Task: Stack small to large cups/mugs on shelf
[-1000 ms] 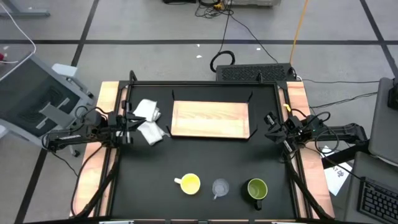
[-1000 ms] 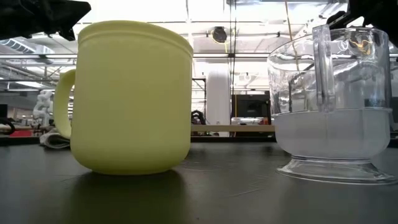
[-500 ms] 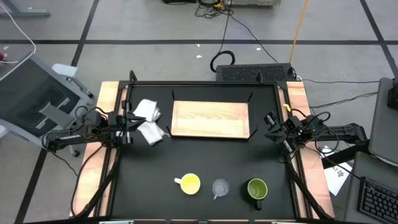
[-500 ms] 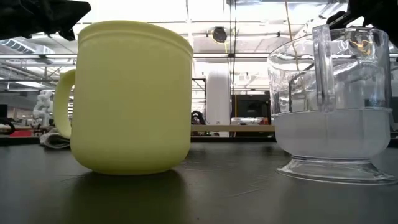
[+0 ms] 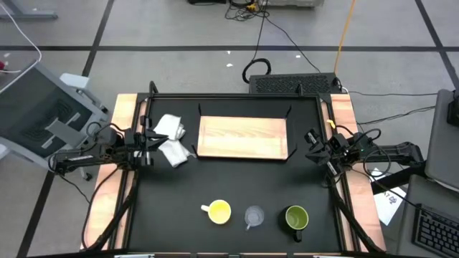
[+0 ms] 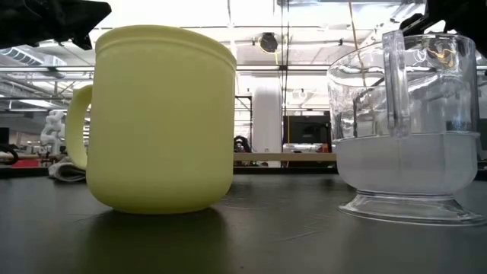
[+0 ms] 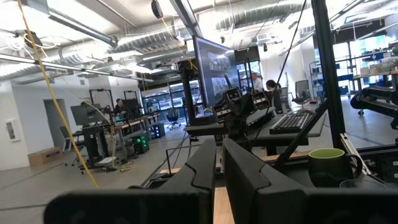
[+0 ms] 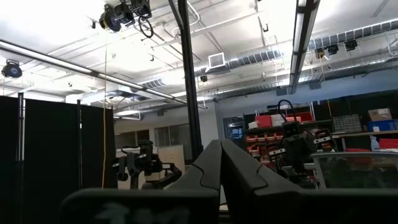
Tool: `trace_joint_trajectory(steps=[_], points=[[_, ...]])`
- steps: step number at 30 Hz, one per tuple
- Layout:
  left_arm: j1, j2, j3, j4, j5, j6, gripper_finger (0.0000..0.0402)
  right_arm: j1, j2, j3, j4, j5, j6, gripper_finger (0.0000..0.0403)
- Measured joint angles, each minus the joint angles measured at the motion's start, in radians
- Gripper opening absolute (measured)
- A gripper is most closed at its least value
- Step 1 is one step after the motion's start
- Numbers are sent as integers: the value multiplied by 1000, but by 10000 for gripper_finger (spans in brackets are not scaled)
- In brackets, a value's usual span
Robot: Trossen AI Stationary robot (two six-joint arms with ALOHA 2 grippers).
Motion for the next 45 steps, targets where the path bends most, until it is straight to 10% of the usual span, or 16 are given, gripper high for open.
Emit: trace_joint_trajectory(steps=[45], points=[[0,0,0,0,0,0,33,0,0,0,-12,0,61,0]])
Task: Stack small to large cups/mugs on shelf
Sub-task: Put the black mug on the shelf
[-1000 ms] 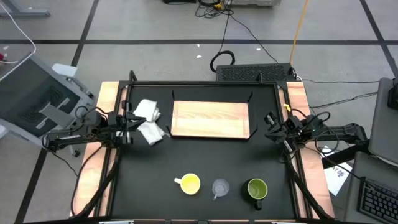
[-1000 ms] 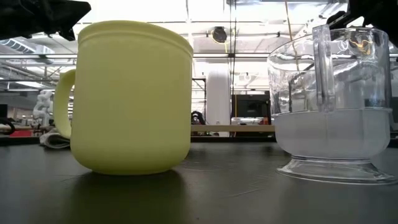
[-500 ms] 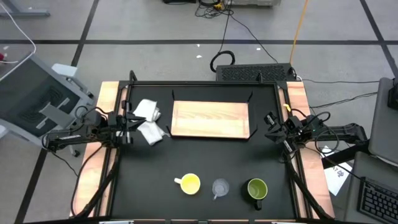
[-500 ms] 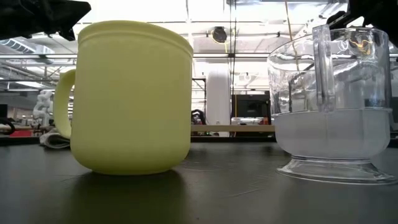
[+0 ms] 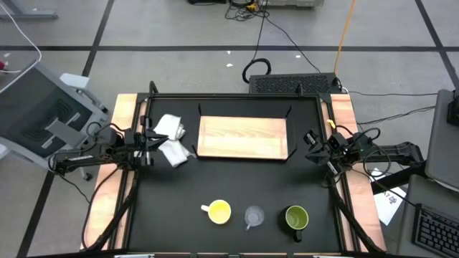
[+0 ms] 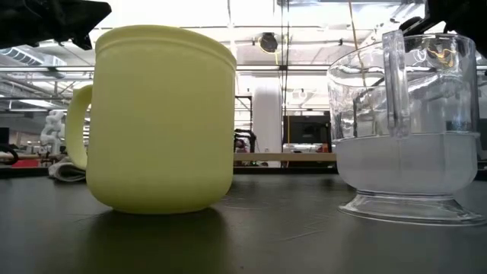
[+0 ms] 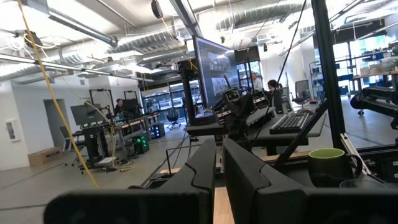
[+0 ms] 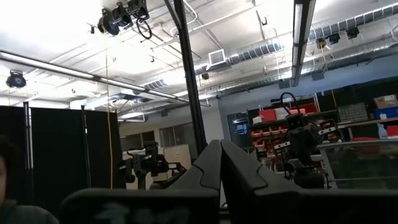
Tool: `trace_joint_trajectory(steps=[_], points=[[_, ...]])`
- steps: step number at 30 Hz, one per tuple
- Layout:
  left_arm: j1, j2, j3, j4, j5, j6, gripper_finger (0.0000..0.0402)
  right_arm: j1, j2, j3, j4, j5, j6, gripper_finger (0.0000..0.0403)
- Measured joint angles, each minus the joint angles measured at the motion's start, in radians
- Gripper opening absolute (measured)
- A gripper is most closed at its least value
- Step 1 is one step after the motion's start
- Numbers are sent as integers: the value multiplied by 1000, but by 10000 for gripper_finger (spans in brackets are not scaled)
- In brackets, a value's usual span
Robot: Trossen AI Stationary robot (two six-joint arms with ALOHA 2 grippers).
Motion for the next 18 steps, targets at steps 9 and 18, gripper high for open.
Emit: trace_joint_trajectory(steps=[9,18], points=[[0,0,0,0,0,0,33,0,2,0,-9,0,0,0],[0,0,0,0,0,0,33,0,118,120,-258,0,-112,0]])
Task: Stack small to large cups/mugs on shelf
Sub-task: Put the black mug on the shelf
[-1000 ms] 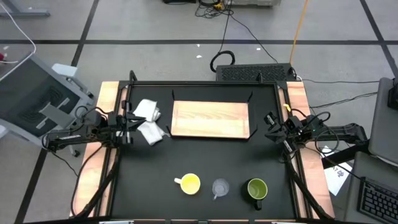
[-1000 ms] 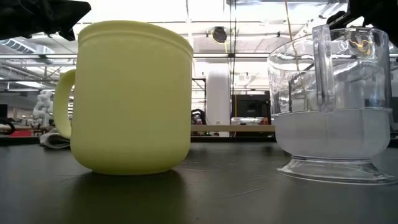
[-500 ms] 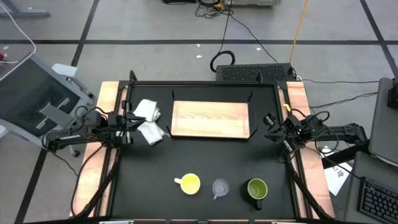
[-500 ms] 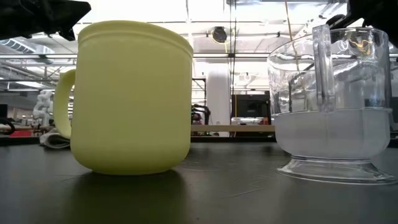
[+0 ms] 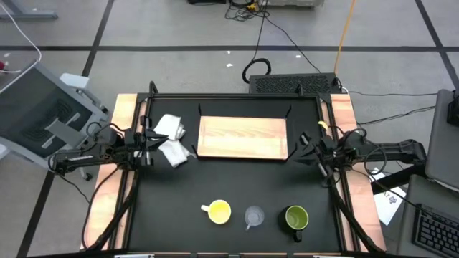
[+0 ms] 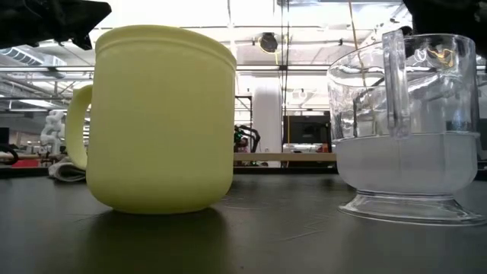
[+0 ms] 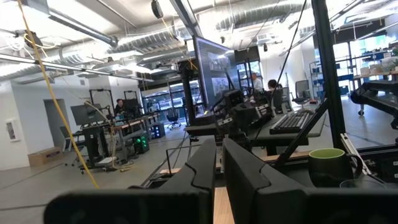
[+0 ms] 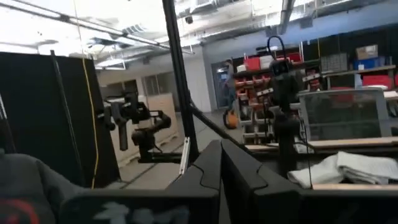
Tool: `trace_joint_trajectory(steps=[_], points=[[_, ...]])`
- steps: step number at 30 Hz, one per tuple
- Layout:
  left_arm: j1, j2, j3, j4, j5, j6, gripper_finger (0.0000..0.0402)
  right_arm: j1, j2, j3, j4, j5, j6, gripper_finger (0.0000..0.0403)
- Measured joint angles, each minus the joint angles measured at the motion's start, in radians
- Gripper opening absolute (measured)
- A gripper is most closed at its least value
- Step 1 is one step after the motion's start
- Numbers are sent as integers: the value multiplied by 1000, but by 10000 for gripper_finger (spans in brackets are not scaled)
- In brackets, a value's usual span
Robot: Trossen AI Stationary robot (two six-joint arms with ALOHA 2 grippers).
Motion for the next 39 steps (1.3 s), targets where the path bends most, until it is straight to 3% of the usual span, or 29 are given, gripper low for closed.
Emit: trace_joint_trajectory(steps=[8,17,30,39], points=[[0,0,0,0,0,0,33,48,130,110,-40,0,-66,0],[0,0,0,0,0,0,33,145,196,307,-292,6,-189,0],[0,0,0,0,0,0,33,347,364,615,-748,279,-236,0],[0,0,0,0,0,0,33,508,442,633,-803,342,-132,0]])
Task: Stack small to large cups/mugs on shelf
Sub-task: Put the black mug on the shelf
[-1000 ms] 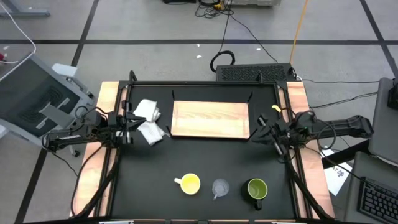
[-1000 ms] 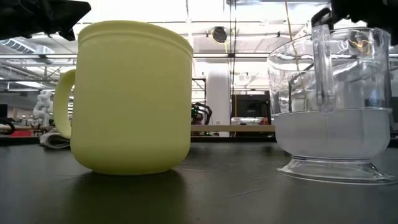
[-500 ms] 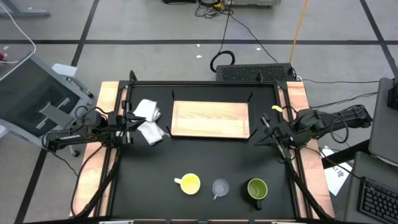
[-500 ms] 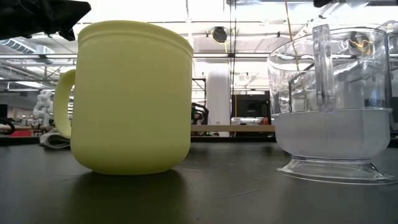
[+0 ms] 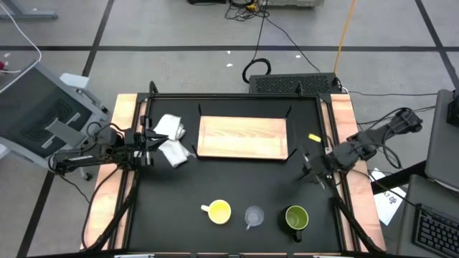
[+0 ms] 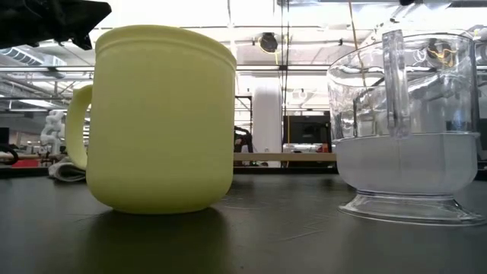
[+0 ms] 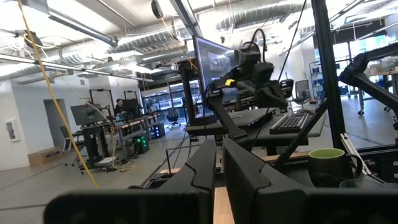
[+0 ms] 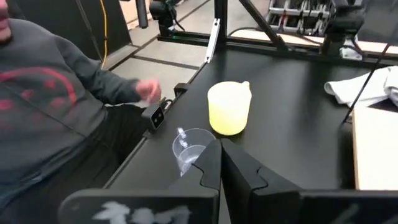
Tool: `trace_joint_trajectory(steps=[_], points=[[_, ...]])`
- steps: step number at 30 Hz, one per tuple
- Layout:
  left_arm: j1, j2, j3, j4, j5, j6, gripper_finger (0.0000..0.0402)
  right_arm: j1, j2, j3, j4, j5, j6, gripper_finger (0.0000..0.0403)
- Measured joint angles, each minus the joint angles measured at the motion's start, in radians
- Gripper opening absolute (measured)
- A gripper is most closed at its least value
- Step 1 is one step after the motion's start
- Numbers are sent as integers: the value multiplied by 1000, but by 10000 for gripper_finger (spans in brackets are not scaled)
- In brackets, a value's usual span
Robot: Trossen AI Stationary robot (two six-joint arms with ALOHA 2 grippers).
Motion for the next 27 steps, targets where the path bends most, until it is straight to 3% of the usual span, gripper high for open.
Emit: trace_joint_trajectory(steps=[7,22,27], points=[[0,0,0,0,0,0,33,155,-30,0,4,185,-8,0],[0,0,0,16,0,-7,33,273,-31,-52,33,269,0,0],[0,0,0,14,1,-207,33,290,-35,-97,60,298,29,0]])
